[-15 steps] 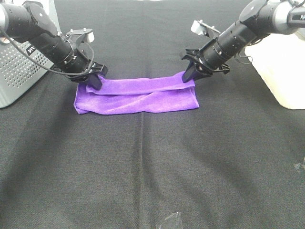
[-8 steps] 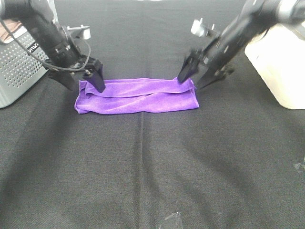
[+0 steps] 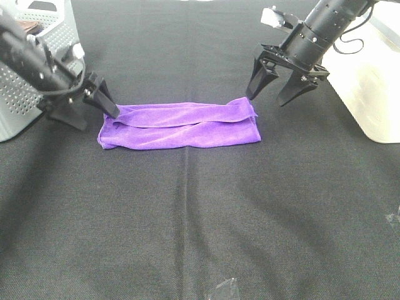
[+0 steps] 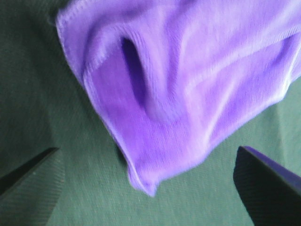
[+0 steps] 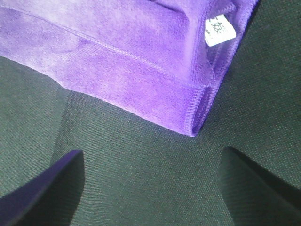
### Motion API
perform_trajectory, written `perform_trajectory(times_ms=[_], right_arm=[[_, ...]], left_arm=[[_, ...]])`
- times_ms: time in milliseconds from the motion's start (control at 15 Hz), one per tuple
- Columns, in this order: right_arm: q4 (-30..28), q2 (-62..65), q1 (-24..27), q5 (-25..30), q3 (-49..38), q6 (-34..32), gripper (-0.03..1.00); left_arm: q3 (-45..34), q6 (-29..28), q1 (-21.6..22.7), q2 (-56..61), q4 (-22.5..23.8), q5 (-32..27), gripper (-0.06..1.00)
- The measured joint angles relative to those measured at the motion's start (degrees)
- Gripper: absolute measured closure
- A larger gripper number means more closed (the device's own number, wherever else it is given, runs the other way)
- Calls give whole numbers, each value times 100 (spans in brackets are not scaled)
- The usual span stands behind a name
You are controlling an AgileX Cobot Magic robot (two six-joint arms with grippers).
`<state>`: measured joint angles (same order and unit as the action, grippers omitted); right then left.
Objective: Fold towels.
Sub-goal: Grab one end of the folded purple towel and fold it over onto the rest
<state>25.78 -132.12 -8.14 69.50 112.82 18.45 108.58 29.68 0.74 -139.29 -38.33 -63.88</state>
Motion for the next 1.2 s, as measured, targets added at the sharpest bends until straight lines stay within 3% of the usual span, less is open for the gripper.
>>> perform_trajectory(times_ms=[400, 733, 1000, 1200], right_arm=[[-23, 0, 0, 0, 0, 0, 22], [-23, 0, 0, 0, 0, -29, 22], [-23, 6, 0, 0, 0, -138, 22], [-29, 63, 0, 6, 0, -189, 22]], left_arm=[[6, -218, 11, -172, -120, 109, 6], [115, -533, -309, -327, -143, 166, 19], [458, -779, -728, -584, -86, 132, 49], [470, -882, -773, -590, 286, 109, 88]])
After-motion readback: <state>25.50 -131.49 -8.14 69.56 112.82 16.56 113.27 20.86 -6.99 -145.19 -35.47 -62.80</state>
